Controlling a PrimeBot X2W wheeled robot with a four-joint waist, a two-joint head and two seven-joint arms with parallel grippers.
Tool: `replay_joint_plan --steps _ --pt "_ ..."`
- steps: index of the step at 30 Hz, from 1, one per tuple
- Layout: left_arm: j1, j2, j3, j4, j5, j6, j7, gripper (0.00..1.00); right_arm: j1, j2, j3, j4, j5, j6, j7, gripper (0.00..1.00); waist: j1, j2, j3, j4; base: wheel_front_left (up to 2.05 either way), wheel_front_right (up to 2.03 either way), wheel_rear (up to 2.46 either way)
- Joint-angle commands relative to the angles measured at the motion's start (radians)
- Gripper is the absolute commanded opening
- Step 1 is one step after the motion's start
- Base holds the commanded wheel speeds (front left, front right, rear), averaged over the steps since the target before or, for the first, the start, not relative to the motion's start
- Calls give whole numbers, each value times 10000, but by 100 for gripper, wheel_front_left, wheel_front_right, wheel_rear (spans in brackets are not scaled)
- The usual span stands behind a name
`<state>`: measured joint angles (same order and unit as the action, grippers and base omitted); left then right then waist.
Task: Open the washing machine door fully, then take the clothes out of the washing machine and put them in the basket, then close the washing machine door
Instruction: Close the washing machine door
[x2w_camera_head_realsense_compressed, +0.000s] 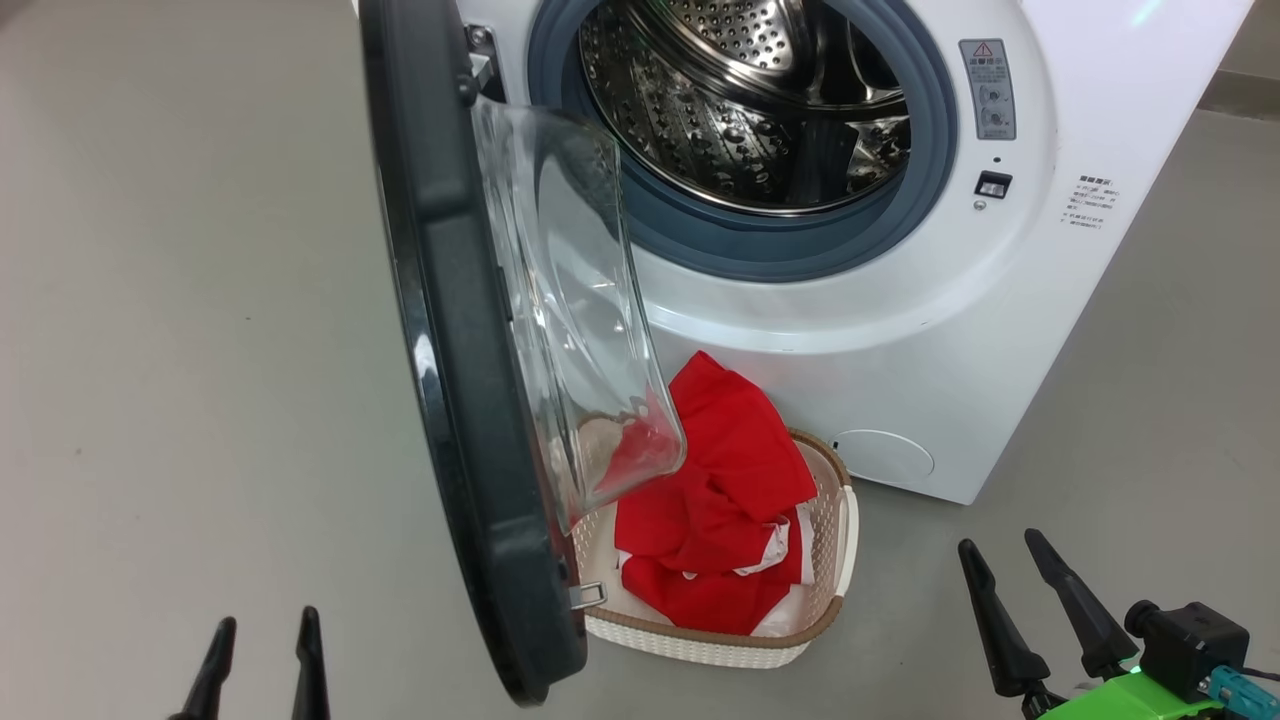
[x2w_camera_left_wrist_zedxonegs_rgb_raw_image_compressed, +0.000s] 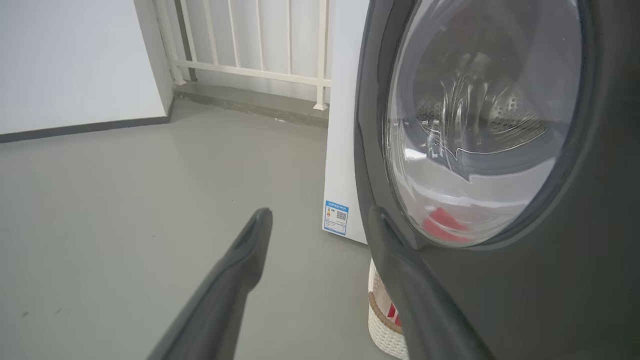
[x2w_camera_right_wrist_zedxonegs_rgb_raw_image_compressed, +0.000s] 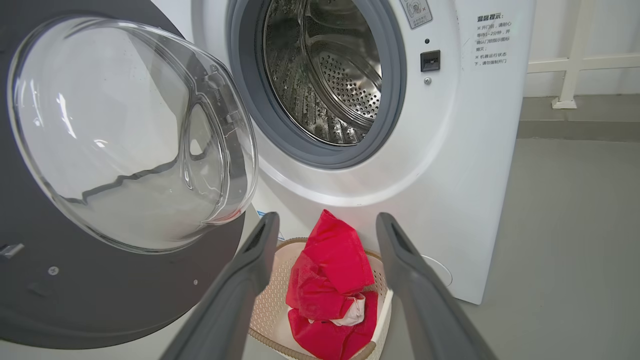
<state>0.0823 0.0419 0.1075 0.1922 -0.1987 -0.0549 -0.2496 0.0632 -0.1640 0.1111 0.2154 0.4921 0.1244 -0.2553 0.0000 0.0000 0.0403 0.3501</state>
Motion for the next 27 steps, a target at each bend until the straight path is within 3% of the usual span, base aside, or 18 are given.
replay_joint_plan --steps 1,3,4,6,7,8,11,14,17,23,27 --pt "-366 84 387 -301 -90 -74 -122 100 -91 -132 224 -201 -68 63 -65 100 0 0 3 -2 0 0 0" --pt "-421 84 413 -314 -445 -253 -122 100 -84 -125 221 -202 -67 63 -65 100 0 0 12 9 0 0 0" --pt "-457 84 431 -320 -555 -346 -122 90 -85 -120 217 -204 -68 63 -65 100 0 0 21 15 0 0 0" --pt "-556 84 461 -351 -732 -505 -122 56 -96 -113 217 -211 -75 63 -65 100 0 0 43 27 0 0 0" --pt "-611 84 466 -371 -887 -572 -122 21 -100 -112 219 -214 -77 63 -65 100 0 0 48 33 0 0 0" --pt "-676 84 486 -404 -1035 -628 -122 0 -105 -110 219 -216 -77 63 -65 100 0 0 51 40 0 0 0" --pt "-886 84 508 -422 -1729 -731 -122 0 -120 -95 231 -207 -73 63 -65 100 0 0 48 46 0 0 0" --pt "-1095 195 -135 -486 -2501 -750 -122 0 -140 -67 274 -186 -70 63 -65 100 0 0 40 28 0 0 0" --pt "-1307 722 -813 -732 -3667 -753 -122 0 -160 -35 336 -168 -67 63 -65 100 0 0 42 -14 0 0 0" --pt "-1540 2145 -2479 -1606 -7001 -755 -122 0 -159 8 363 -159 -54 63 -65 100 0 0 90 -120 0 0 0" --pt "-1573 3013 -3227 -2251 -8519 -756 -122 0 -175 1 325 -172 -47 63 -65 100 0 0 190 -176 0 0 0"
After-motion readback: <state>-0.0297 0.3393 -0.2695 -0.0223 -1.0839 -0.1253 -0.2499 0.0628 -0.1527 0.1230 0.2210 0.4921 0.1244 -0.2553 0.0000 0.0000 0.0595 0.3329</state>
